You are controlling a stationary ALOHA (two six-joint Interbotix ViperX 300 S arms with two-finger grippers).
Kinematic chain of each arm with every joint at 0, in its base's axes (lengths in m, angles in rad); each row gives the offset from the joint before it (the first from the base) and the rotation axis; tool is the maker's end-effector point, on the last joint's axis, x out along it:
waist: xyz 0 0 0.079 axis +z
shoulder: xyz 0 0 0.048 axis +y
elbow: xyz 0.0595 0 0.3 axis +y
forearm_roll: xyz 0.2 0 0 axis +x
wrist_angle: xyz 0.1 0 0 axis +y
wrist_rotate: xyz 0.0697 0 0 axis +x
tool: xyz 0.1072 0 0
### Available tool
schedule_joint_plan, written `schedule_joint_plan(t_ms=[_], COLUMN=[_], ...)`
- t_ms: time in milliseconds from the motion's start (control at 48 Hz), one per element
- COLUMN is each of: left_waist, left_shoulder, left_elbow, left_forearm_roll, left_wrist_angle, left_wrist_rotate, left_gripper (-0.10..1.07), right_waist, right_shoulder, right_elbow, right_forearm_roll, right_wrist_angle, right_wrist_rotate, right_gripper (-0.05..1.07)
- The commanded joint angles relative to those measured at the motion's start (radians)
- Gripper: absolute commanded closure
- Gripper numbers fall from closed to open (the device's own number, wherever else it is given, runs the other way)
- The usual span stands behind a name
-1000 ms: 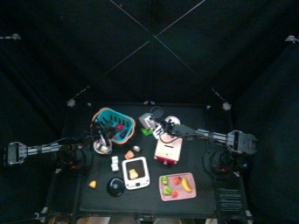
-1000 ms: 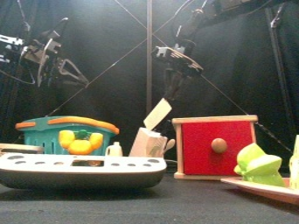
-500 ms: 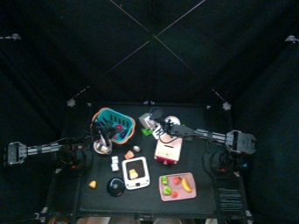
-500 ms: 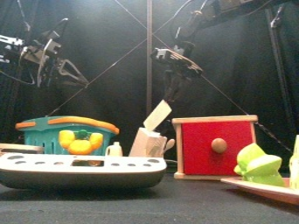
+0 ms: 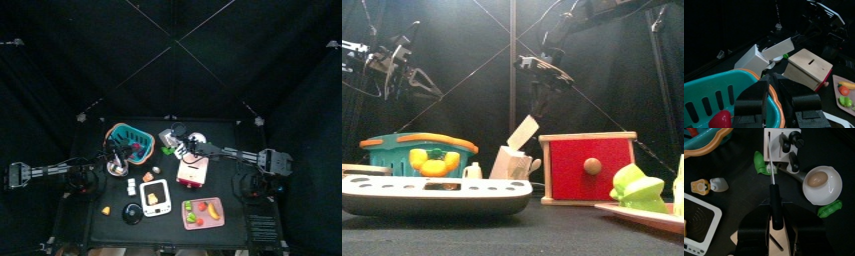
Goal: Put cleaver back in holder
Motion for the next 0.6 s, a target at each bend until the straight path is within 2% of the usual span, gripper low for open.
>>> schedule_joint_plan(t_ms=[0,583], left_waist=[0.0,0.0], left_shoulder=[0.002,0.002], left_elbow=[-0.014,-0.012], left_forearm_roll=[0.0,-0.008], left_wrist_angle=[-0.003,-0.003], left_wrist_rotate=[0.0,0.002], left_gripper=[0.37,0.37], right_waist=[0.002,0.002], right_shoulder=[-0.038,-0.028], right_elbow=[-0.029,-0.031], right_forearm_roll=[-0.005,-0.005], right_wrist_angle=[-0.002,-0.003], right_wrist_rotate=[-0.002,-0.002], right_gripper=[0.48,0.48])
